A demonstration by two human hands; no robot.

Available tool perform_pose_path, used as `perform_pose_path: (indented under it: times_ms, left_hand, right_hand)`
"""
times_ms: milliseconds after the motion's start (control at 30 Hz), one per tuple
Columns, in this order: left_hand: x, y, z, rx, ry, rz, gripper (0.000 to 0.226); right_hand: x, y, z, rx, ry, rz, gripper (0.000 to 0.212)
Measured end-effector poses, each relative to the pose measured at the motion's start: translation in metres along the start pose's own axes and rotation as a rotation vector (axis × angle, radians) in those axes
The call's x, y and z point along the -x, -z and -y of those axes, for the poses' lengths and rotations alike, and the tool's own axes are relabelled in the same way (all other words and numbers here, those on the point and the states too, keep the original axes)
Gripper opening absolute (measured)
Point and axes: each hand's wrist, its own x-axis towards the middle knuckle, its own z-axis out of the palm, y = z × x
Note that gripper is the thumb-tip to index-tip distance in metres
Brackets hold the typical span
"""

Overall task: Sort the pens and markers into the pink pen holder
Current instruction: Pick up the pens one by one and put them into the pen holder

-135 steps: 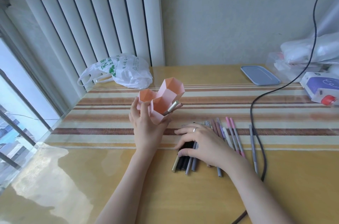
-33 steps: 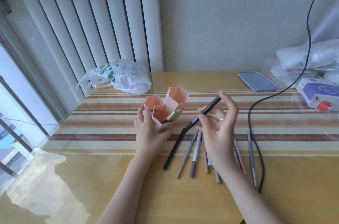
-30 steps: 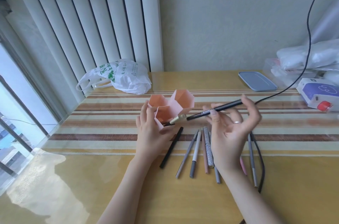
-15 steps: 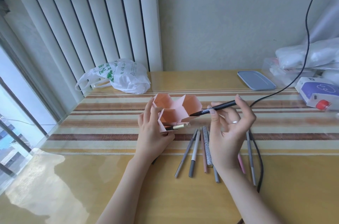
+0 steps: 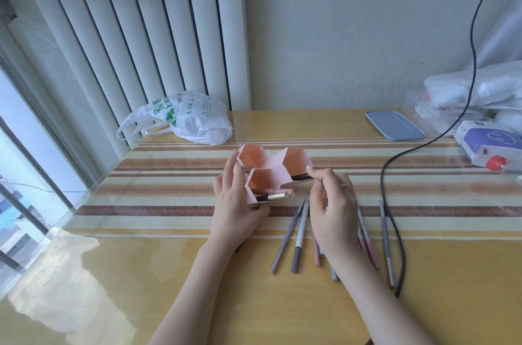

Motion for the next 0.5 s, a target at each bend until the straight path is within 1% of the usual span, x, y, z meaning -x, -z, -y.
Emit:
perform_pose_path:
  times_ms: [67, 167, 233, 267, 333, 400, 467, 500]
  left_hand:
    - [-0.001, 0.0, 0.001, 0.002, 0.003, 0.002, 0.065]
    - [-0.001, -0.001, 0.001, 0.02, 0.011, -0.019, 0.061]
    - [-0.002, -0.002, 0.003, 0.06, 0.075, -0.061, 0.06]
    - [-0.003, -0.003, 0.004, 0.079, 0.103, -0.079, 0.06]
    - [-0.004, -0.002, 0.005, 0.102, 0.127, -0.108, 0.059]
    - [-0.005, -0.002, 0.005, 0.124, 0.14, -0.119, 0.057]
    - [-0.005, -0.001, 0.004, 0.155, 0.159, -0.111, 0.057]
    - [-0.005, -0.001, 0.005, 0.164, 0.173, -0.108, 0.059]
  right_hand:
    - [0.001, 0.0, 0.0, -0.013, 0.004, 0.016, 0.026]
    - [-0.001, 0.002, 0.004, -0.115, -0.031, -0.026, 0.032]
    - [-0.002, 0.006, 0.006, -0.123, 0.055, -0.03, 0.022]
    - [-0.002, 0.007, 0.005, -0.124, 0.111, 0.011, 0.016]
    - [0.0, 0.006, 0.008, -0.157, 0.155, 0.177, 0.018]
    - [0.004, 0.001, 0.013, -0.172, 0.177, 0.411, 0.024]
    - [0.011, -0.005, 0.015, -0.123, 0.213, 0.608, 0.029]
    - [0.013, -0.007, 0.015, -0.097, 0.222, 0.671, 0.028]
